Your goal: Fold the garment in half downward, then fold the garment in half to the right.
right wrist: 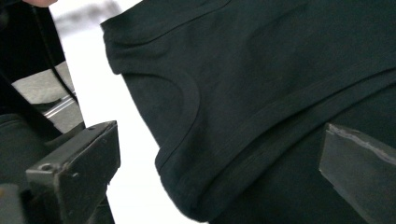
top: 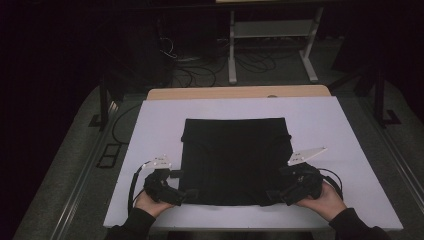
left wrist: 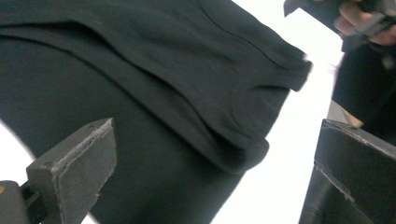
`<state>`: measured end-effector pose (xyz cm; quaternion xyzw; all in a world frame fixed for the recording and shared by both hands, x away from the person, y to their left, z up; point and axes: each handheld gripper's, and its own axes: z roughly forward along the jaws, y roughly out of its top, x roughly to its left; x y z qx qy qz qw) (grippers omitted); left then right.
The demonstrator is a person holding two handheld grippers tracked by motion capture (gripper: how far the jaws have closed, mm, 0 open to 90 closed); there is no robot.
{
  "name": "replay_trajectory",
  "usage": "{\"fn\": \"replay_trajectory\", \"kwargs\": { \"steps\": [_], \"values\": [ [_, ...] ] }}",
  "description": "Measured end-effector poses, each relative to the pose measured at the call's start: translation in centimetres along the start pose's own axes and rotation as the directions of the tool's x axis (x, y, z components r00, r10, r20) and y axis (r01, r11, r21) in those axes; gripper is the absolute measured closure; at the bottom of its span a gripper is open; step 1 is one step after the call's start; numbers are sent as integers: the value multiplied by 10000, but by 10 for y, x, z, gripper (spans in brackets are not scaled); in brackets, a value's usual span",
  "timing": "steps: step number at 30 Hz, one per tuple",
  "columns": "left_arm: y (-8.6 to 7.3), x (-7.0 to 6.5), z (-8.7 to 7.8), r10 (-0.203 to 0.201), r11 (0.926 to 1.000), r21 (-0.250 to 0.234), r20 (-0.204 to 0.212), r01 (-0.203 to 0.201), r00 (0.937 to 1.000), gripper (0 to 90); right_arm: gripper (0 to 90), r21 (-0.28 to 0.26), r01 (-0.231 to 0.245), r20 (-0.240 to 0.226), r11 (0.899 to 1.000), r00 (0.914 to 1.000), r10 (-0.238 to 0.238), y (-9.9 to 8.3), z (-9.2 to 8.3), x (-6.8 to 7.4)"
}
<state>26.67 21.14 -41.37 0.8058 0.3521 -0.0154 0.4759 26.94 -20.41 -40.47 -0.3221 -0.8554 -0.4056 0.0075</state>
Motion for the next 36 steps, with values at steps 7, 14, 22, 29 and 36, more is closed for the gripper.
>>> {"fn": "replay_trajectory", "kwargs": {
  "steps": [7,14,22,29,36],
  "values": [
    [-5,8,-4,-691,9974,130,-705,702,9951,0,0,-296,384,203,9988,9991,-378,12,-4,4],
    [-9,12,-4,-1208,9911,446,-983,1256,9878,0,0,-397,603,283,9974,9978,-592,27,-1,2],
    [-14,15,-6,-1690,9832,496,-1205,1759,9782,0,0,-455,904,342,9949,9955,-888,47,9,1],
    [-17,15,-7,-1992,9761,648,-1159,2075,9731,0,0,-530,979,338,9938,9948,-962,63,18,-2],
    [-19,16,-4,-2225,9666,1091,-930,2321,9705,0,0,-530,1041,423,9932,9939,-1019,80,31,-9]
  ]
}}
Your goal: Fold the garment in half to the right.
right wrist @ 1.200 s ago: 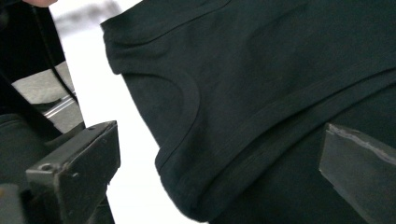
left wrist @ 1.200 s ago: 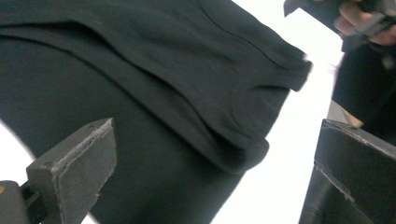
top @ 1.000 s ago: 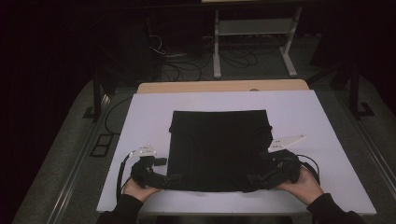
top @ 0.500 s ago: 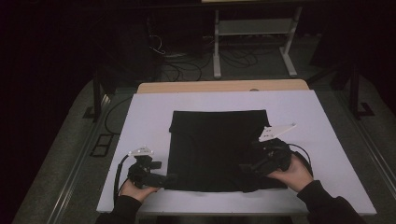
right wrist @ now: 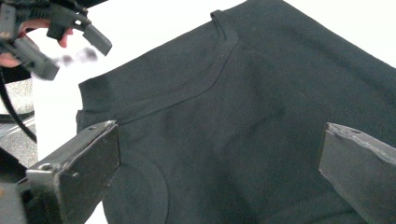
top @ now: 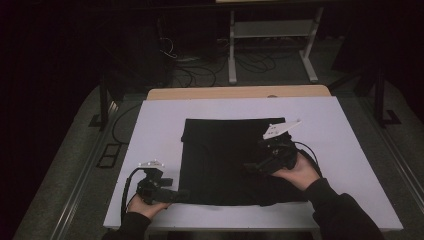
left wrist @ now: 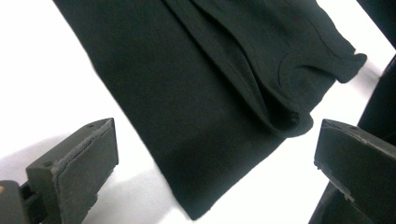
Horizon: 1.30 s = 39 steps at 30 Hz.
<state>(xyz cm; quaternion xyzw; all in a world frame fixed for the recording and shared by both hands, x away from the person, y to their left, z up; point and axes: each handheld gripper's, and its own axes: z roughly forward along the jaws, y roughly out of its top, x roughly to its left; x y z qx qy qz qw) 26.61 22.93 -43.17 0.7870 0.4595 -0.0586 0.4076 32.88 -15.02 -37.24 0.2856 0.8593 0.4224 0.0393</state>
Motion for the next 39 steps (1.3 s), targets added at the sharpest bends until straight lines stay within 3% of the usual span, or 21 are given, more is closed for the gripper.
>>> {"fn": "replay_trajectory", "kwargs": {
  "steps": [11,26,30,32,39],
  "values": [
    [-2,0,4,-251,9981,570,200,239,9995,28,0,-44,53,191,10000,9998,-52,35,20,-15],
    [-2,-1,5,-571,9957,742,92,563,9983,149,0,-143,-140,300,9998,9994,144,49,36,-29],
    [-2,-2,6,-534,9956,771,55,528,9986,244,0,-331,-165,307,9993,9994,175,53,39,-31],
    [-2,-3,7,-286,9958,864,-39,289,9996,389,2,-433,-173,320,9989,9993,187,53,40,-30],
    [1,-4,10,20,9954,960,-349,14,9994,526,2,-432,-192,257,9989,9995,203,58,46,-32]
  ]
}}
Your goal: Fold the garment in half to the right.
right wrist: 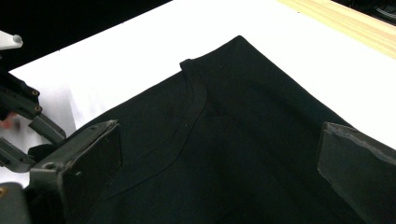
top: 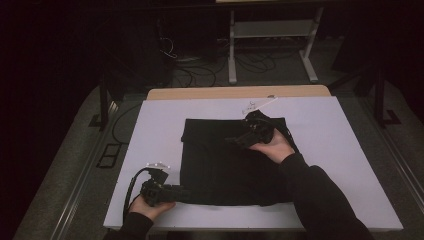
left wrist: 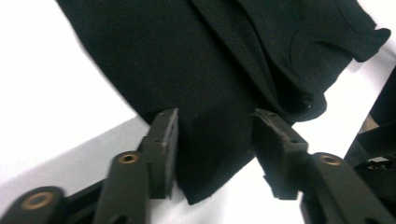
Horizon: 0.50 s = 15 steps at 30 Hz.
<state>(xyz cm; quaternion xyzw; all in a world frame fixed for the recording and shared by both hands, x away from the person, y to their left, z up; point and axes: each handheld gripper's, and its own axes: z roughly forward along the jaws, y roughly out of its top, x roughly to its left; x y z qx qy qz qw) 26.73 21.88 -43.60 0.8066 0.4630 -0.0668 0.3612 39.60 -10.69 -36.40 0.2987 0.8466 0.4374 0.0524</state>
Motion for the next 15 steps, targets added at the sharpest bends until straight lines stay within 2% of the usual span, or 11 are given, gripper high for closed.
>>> {"fn": "replay_trajectory", "kwargs": {
  "steps": [1,2,5,6,8,15],
  "values": [
    [0,0,0,-3,10000,17,-10,3,10000,592,2,-8,65,-11,10000,10000,-65,2,2,-1],
    [1,0,1,25,10000,75,-38,-24,10000,592,2,-8,65,-11,10000,10000,-65,2,2,-1],
    [2,-1,2,97,9998,188,-140,-94,9999,681,2,-2,42,-14,10000,10000,-42,4,4,-1],
    [2,-2,4,186,9992,353,-117,-181,9998,761,2,13,74,-11,10000,10000,-74,5,6,-2],
    [3,-2,4,232,9990,399,-175,-225,9996,832,2,54,54,13,10000,10000,-54,6,8,-3],
    [6,-2,3,104,9988,486,-55,-101,9999,852,2,338,77,111,9994,9999,-80,13,18,-6]
  ]
}}
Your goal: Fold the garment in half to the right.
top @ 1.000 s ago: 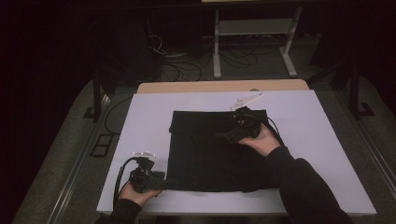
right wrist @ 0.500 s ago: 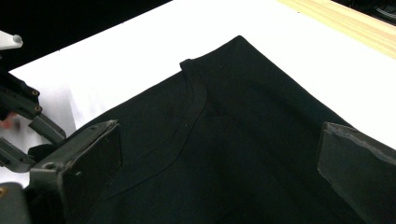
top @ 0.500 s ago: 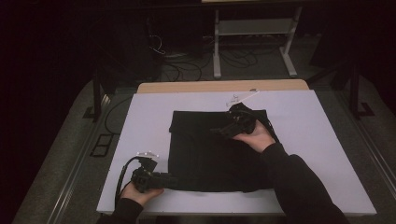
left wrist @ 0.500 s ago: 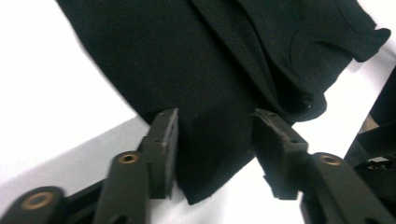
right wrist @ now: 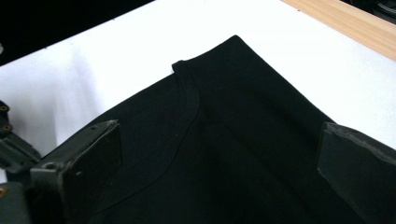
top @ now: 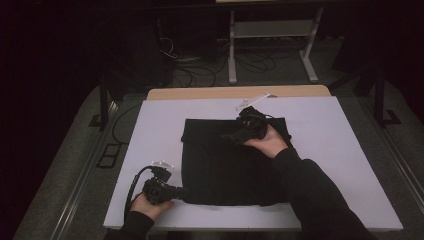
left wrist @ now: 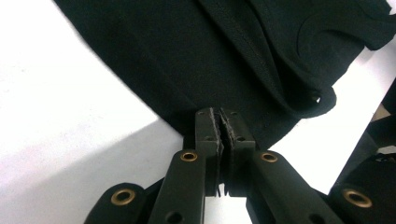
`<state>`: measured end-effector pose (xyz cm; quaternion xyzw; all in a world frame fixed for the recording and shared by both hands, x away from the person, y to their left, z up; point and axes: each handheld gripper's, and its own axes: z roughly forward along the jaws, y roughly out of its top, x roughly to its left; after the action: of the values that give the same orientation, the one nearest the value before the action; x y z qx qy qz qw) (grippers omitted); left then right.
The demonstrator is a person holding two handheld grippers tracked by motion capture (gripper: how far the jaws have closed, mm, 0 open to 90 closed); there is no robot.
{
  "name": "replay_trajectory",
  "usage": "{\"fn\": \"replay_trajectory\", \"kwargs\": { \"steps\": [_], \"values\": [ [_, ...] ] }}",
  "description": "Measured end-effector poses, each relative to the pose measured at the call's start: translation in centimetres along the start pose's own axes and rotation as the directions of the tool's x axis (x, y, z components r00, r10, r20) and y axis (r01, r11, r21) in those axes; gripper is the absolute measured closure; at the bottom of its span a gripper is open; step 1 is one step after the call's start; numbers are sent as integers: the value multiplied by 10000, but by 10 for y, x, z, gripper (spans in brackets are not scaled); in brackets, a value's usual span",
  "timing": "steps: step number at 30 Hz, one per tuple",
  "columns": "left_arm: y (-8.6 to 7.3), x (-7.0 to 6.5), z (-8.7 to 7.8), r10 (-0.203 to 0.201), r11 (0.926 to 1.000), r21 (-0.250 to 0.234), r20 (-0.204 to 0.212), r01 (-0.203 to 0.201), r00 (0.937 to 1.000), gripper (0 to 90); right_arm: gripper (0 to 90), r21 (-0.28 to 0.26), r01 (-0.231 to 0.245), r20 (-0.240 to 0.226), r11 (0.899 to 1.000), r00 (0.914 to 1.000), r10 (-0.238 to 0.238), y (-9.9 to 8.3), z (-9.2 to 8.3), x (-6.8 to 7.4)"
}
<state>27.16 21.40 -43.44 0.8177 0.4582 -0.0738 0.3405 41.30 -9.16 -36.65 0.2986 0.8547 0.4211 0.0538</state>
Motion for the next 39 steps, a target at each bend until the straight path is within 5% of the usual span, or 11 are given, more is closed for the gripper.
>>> {"fn": "replay_trajectory", "kwargs": {
  "steps": [39],
  "values": [
    [1,-1,-5,377,9985,-420,376,-361,9986,850,14,618,-25,468,9981,9989,-4,42,57,-13]
  ]
}}
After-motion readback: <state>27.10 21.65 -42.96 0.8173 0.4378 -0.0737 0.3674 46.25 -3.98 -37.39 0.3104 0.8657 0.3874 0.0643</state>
